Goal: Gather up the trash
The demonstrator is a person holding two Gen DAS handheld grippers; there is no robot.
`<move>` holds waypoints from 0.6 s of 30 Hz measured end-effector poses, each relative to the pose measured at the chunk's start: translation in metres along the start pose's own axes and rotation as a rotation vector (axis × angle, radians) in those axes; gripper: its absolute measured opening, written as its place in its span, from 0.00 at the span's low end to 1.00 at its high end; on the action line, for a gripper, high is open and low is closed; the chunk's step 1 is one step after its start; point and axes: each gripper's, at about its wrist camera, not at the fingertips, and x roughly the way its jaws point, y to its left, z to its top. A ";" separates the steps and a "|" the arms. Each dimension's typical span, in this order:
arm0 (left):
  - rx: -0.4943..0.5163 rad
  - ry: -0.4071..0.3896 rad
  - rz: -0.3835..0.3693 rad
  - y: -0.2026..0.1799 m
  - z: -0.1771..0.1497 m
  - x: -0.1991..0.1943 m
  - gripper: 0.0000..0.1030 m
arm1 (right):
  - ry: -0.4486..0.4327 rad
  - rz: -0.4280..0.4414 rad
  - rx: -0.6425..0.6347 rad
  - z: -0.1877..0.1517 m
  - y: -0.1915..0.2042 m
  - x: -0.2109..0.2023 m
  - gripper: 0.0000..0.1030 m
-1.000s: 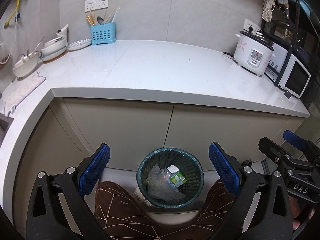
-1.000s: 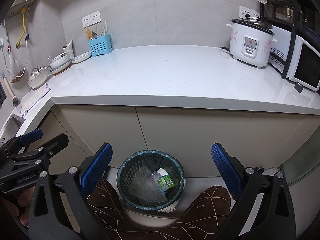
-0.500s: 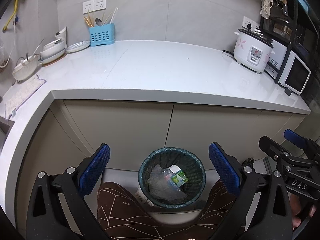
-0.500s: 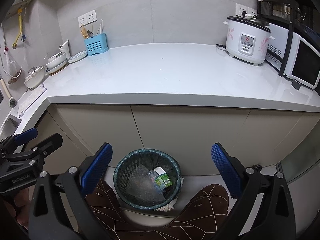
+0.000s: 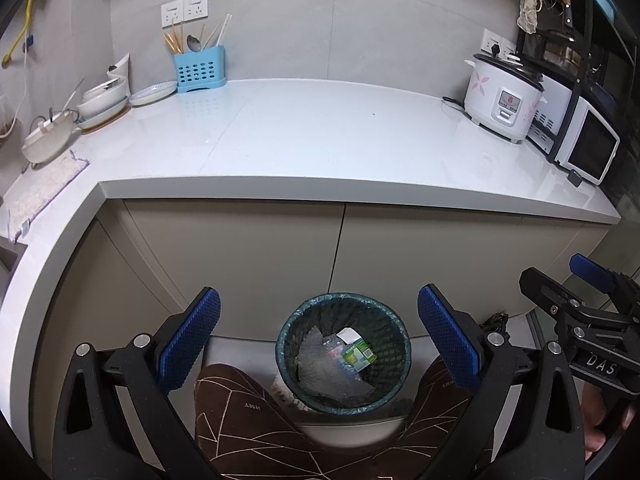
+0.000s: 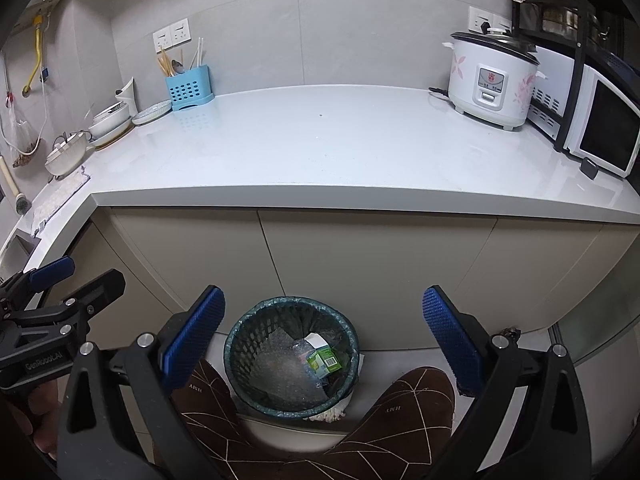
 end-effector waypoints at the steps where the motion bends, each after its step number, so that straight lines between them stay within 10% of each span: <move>1: 0.003 -0.001 0.000 0.000 -0.001 0.000 0.94 | 0.001 0.000 0.001 0.000 0.000 0.000 0.93; 18: 0.005 0.000 -0.023 0.001 -0.005 0.004 0.94 | 0.019 0.007 0.016 -0.005 -0.009 0.001 0.93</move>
